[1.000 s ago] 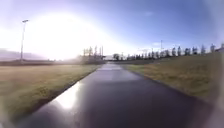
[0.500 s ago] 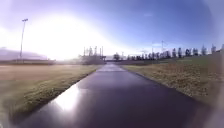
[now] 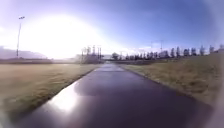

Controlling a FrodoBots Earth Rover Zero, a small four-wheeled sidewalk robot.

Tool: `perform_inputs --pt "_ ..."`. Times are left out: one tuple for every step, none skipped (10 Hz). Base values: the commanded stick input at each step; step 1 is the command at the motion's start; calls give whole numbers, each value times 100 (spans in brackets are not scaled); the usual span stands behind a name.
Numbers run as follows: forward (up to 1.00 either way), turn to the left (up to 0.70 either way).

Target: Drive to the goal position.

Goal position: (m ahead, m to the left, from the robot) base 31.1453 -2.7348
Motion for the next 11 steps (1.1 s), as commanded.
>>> perform_inputs --pt "100 0" --pt "100 0" --pt "100 0" --pt "100 0" --pt "100 0" --pt "100 0" --pt "100 0" --pt "100 0" --pt "100 0" --pt "100 0" --pt "100 0"
